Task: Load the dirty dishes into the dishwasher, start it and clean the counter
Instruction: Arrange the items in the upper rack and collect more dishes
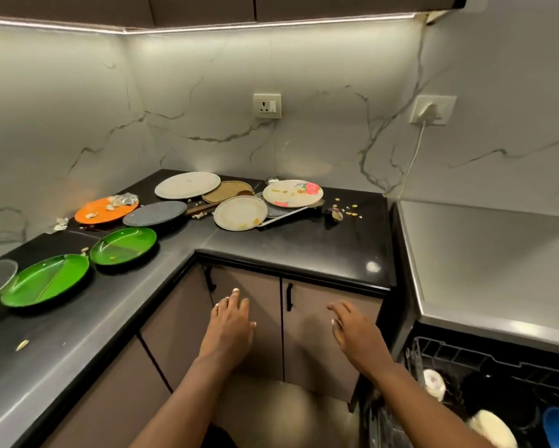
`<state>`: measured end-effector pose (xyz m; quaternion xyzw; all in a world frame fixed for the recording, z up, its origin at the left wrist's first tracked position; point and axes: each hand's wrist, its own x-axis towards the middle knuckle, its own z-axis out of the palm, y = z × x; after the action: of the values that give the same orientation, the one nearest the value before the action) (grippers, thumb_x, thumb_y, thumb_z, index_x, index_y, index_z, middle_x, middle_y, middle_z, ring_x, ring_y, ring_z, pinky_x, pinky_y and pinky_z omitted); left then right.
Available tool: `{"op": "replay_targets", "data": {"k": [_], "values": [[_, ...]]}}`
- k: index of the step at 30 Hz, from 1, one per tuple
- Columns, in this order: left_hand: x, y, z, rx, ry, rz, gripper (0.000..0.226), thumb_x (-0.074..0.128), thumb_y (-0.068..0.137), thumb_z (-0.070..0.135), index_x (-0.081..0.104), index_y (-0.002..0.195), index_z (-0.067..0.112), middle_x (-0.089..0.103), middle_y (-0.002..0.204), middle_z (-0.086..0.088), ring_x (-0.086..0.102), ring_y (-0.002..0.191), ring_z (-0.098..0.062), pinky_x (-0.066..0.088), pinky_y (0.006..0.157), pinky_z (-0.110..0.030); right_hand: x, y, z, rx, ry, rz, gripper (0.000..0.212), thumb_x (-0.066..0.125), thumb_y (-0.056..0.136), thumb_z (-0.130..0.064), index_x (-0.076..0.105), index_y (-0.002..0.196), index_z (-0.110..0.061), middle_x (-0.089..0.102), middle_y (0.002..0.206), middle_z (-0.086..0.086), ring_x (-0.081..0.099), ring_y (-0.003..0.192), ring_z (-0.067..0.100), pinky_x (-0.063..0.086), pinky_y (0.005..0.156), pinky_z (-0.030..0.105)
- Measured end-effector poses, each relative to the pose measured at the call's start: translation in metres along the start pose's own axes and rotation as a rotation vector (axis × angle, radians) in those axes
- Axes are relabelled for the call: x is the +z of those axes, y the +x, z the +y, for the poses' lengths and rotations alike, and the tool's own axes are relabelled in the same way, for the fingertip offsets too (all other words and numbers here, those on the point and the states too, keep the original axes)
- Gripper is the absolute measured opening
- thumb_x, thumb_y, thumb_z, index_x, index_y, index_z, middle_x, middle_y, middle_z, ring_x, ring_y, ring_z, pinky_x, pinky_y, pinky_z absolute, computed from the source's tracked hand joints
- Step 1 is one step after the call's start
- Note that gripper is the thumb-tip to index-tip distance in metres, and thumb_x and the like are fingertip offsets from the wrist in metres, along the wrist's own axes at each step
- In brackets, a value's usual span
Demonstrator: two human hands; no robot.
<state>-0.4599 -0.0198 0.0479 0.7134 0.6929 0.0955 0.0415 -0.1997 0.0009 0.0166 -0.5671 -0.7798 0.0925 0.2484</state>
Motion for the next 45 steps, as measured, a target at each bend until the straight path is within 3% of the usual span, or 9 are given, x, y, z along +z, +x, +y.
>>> {"op": "replay_targets", "data": {"k": [5,14,23,26,31,36,41,45], "values": [[0.007,0.077,-0.008,-0.046,0.001,-0.005,0.055,0.046,0.097,0.035,0.029,0.146,0.015,0.018,0.157,-0.012,0.021,0.143,-0.028,0.019,0.117,-0.038,0.016,0.078,0.029,-0.006,0.077,0.015,0.033,0.056,0.093,-0.014,0.060,0.126,-0.015,0.058,0.120,-0.002,0.061,0.102,0.015,0.050,0.089,0.029],[0.026,0.176,0.001,-0.084,-0.003,-0.061,0.054,0.045,0.097,0.037,0.031,0.144,0.014,0.020,0.156,-0.011,0.024,0.141,-0.028,0.023,0.114,-0.038,0.029,0.185,0.066,0.035,0.167,0.013,0.031,0.060,0.091,-0.010,0.062,0.122,-0.013,0.062,0.118,0.002,0.062,0.100,0.016,0.053,0.086,0.031],[0.023,0.259,-0.025,-0.115,-0.028,-0.084,0.062,0.048,0.095,0.041,0.027,0.147,0.014,0.020,0.156,-0.010,0.022,0.142,-0.027,0.024,0.115,-0.039,0.046,0.272,0.066,0.099,0.182,-0.060,0.030,0.056,0.095,-0.017,0.059,0.125,-0.014,0.060,0.122,0.003,0.060,0.103,0.019,0.048,0.086,0.031],[0.023,0.294,-0.039,-0.107,-0.034,-0.094,0.063,0.052,0.093,0.042,0.029,0.145,0.015,0.026,0.154,-0.009,0.026,0.140,-0.026,0.026,0.112,-0.038,0.054,0.309,0.063,0.152,0.198,-0.078,0.029,0.055,0.095,-0.020,0.059,0.123,-0.013,0.062,0.115,0.003,0.060,0.101,0.020,0.049,0.084,0.035],[0.028,0.345,-0.063,-0.118,-0.059,-0.171,0.069,0.065,0.084,0.044,0.034,0.139,0.017,0.038,0.143,-0.006,0.037,0.129,-0.024,0.036,0.106,-0.038,0.073,0.373,0.056,0.324,0.272,-0.063,0.021,0.059,0.093,-0.023,0.063,0.109,-0.011,0.067,0.102,0.008,0.062,0.095,0.025,0.050,0.082,0.039],[0.035,0.362,-0.078,-0.108,-0.033,-0.299,0.076,0.068,0.081,0.046,0.032,0.143,0.018,0.022,0.152,-0.005,0.022,0.137,-0.027,0.034,0.107,-0.047,0.097,0.424,0.042,0.504,0.319,-0.086,0.024,0.062,0.092,-0.029,0.060,0.104,-0.009,0.068,0.096,0.010,0.063,0.090,0.029,0.047,0.073,0.034],[0.043,0.368,-0.078,-0.124,-0.039,-0.357,0.074,0.069,0.082,0.041,0.032,0.141,0.015,0.009,0.156,-0.008,0.010,0.142,-0.031,0.025,0.111,-0.058,0.143,0.466,0.038,0.843,0.506,0.039,0.053,0.074,0.078,-0.038,0.040,0.107,-0.008,0.066,0.104,0.017,0.068,0.088,0.040,0.057,0.075,0.052],[0.046,0.372,-0.077,-0.134,-0.009,-0.416,0.072,0.066,0.085,0.039,0.029,0.141,0.015,0.001,0.157,-0.011,0.004,0.143,-0.034,0.023,0.109,-0.062,0.203,0.493,0.077,1.087,0.601,0.176,0.075,0.084,0.061,-0.034,0.029,0.105,-0.010,0.069,0.099,0.018,0.070,0.082,0.037,0.056,0.077,0.053]]}}
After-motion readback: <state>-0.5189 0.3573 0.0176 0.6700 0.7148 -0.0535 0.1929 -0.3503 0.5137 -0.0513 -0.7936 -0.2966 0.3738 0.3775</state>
